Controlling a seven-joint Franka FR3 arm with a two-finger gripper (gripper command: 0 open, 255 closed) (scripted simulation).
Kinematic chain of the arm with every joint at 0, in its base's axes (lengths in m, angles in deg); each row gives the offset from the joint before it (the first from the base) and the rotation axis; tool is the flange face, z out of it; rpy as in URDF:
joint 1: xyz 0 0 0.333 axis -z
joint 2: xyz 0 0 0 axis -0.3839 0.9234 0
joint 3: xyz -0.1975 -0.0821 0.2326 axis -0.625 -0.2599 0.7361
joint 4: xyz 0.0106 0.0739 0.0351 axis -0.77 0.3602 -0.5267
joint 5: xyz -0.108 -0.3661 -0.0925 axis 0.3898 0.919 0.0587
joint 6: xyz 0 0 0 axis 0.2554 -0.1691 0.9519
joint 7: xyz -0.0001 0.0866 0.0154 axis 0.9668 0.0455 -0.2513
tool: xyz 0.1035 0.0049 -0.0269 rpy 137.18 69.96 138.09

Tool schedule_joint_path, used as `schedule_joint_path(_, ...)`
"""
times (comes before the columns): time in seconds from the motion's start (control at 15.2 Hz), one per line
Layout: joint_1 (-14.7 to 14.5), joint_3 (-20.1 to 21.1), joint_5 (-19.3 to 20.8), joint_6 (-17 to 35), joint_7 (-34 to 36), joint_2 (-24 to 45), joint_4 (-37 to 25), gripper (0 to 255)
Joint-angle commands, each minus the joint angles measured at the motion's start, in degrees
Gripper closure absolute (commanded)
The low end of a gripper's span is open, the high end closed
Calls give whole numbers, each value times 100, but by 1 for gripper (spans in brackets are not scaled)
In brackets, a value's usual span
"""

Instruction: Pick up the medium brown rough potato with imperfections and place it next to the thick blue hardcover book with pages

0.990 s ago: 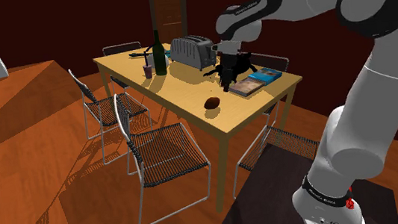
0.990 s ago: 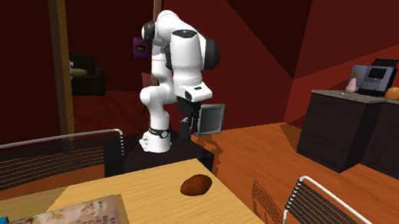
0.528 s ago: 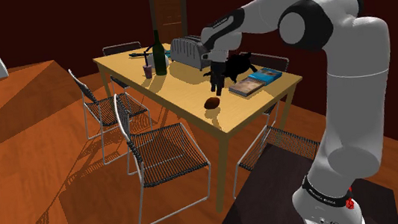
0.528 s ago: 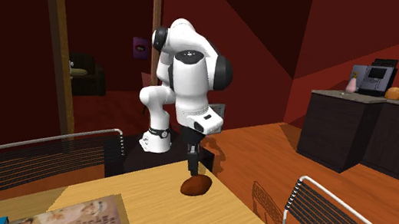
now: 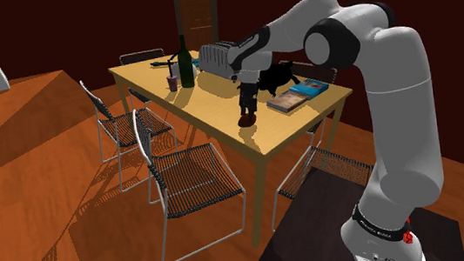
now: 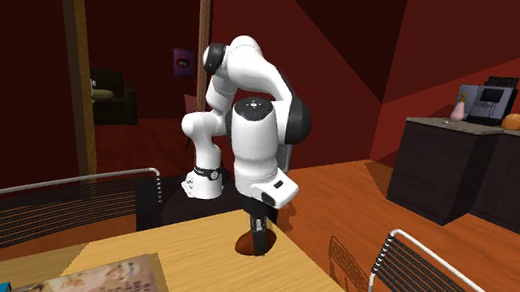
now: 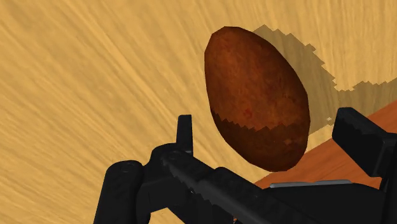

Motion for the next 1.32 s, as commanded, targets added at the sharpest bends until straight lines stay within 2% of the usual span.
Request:
schedule_joint_path(0.0,-16,20,-32,120,-23,32,90,0)
schedule_joint_path(0.59,-21,26,-42,158,-30,42,119,0)
schedule_joint_path(0.66,-21,26,-42,158,-30,42,119,255)
schedule_joint_path(1.25,-21,26,-42,159,-30,42,120,255)
